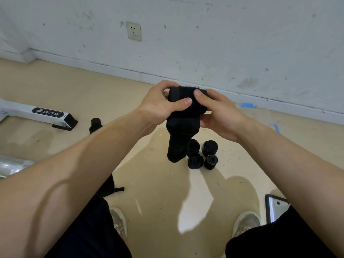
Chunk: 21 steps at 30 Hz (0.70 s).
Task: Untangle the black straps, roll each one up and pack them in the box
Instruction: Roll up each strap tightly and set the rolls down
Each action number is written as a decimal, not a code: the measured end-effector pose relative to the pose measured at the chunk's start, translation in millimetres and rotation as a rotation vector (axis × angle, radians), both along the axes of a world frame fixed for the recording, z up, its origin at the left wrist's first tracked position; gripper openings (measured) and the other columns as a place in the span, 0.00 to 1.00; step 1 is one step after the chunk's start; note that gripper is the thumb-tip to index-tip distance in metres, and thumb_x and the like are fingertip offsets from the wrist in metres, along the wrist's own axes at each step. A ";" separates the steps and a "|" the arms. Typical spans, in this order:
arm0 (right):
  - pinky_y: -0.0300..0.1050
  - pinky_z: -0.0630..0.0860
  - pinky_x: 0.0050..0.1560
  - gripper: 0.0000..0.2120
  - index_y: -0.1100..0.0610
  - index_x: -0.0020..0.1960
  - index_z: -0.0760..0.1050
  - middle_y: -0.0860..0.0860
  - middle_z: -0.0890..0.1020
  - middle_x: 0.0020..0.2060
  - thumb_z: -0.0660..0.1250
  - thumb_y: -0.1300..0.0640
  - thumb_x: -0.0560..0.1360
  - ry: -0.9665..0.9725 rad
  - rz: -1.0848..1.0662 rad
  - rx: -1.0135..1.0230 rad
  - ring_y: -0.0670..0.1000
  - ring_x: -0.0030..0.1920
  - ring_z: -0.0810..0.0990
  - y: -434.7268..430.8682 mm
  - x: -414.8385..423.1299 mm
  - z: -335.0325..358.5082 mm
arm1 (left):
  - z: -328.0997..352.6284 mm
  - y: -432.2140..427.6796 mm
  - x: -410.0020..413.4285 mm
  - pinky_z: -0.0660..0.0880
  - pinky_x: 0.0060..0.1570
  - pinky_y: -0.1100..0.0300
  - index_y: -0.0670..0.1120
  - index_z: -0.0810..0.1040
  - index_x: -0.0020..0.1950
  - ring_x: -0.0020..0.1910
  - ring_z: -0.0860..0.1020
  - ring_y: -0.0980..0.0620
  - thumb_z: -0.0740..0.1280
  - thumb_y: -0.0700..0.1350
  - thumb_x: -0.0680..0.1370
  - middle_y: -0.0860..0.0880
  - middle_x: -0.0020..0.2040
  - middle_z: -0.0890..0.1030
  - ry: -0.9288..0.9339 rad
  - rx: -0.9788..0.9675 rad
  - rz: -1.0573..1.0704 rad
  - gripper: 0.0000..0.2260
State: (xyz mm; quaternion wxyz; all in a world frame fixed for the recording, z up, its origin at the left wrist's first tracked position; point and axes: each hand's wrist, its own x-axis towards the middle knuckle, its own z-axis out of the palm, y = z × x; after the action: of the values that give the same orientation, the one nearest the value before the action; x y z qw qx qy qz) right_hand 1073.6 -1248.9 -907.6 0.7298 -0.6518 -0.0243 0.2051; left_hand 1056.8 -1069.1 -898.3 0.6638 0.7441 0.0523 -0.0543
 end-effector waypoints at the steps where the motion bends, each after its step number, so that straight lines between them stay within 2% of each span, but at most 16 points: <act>1: 0.52 0.83 0.49 0.19 0.62 0.66 0.74 0.56 0.81 0.52 0.67 0.51 0.81 -0.016 -0.003 0.001 0.58 0.49 0.85 -0.5 -0.3 0.2 | 0.2 -0.1 -0.3 0.83 0.54 0.47 0.50 0.76 0.63 0.52 0.83 0.47 0.78 0.42 0.75 0.48 0.53 0.80 -0.003 0.002 -0.005 0.20; 3: 0.48 0.82 0.43 0.18 0.63 0.65 0.74 0.56 0.81 0.49 0.67 0.53 0.81 -0.036 -0.024 -0.007 0.57 0.46 0.85 -1.2 -0.6 0.5 | 0.9 0.8 -1.2 0.84 0.52 0.48 0.49 0.75 0.65 0.53 0.84 0.47 0.78 0.42 0.75 0.47 0.55 0.81 0.023 -0.008 -0.023 0.22; 4: 0.49 0.81 0.43 0.17 0.63 0.65 0.73 0.55 0.81 0.47 0.68 0.54 0.81 -0.042 -0.032 -0.011 0.57 0.45 0.84 -0.9 -0.9 0.2 | 1.3 1.1 -1.7 0.84 0.51 0.48 0.48 0.75 0.67 0.54 0.84 0.46 0.78 0.42 0.75 0.45 0.56 0.81 0.048 -0.018 -0.035 0.22; 7: 0.57 0.82 0.51 0.14 0.61 0.62 0.75 0.56 0.83 0.46 0.69 0.55 0.80 -0.057 -0.035 -0.018 0.57 0.46 0.85 -0.3 -1.5 -3.2 | 2.8 1.6 -3.2 0.85 0.50 0.50 0.45 0.77 0.68 0.54 0.86 0.45 0.76 0.46 0.77 0.43 0.58 0.84 0.125 -0.065 -0.089 0.21; 9: 0.58 0.82 0.53 0.11 0.59 0.59 0.75 0.58 0.83 0.46 0.70 0.56 0.79 -0.071 -0.034 -0.030 0.57 0.46 0.85 0.1 -1.8 -4.1 | 5.3 1.3 -4.6 0.84 0.50 0.51 0.42 0.79 0.66 0.54 0.86 0.47 0.72 0.49 0.80 0.44 0.56 0.85 0.174 -0.155 -0.139 0.17; 13: 0.52 0.83 0.46 0.10 0.58 0.58 0.75 0.58 0.83 0.43 0.71 0.58 0.78 -0.108 -0.047 -0.040 0.56 0.44 0.85 1.5 -2.6 -3.1 | 6.2 2.3 -5.2 0.83 0.44 0.56 0.41 0.82 0.63 0.49 0.87 0.49 0.68 0.51 0.83 0.47 0.48 0.87 0.249 -0.224 -0.167 0.16; 17: 0.49 0.82 0.47 0.10 0.55 0.56 0.76 0.54 0.79 0.41 0.73 0.59 0.77 -0.184 -0.060 -0.118 0.54 0.43 0.83 1.2 -3.5 -4.4 | 2.7 2.6 -4.7 0.83 0.46 0.55 0.41 0.81 0.63 0.50 0.87 0.48 0.68 0.47 0.83 0.46 0.48 0.87 0.261 -0.240 -0.160 0.13; 21: 0.45 0.83 0.44 0.13 0.51 0.63 0.73 0.53 0.80 0.47 0.69 0.53 0.80 -0.175 -0.100 -0.177 0.50 0.42 0.85 7.2 -8.1 -0.9 | 4.9 4.2 -1.7 0.84 0.49 0.53 0.41 0.81 0.62 0.50 0.87 0.48 0.68 0.45 0.83 0.47 0.46 0.87 0.241 -0.290 -0.098 0.12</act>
State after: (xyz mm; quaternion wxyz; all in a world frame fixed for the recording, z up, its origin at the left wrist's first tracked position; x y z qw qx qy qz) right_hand 1065.5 -1241.7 -908.5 0.6737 -0.7295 -0.0369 0.1120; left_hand 1055.1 -1064.9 -893.3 0.7494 0.6307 0.0867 -0.1819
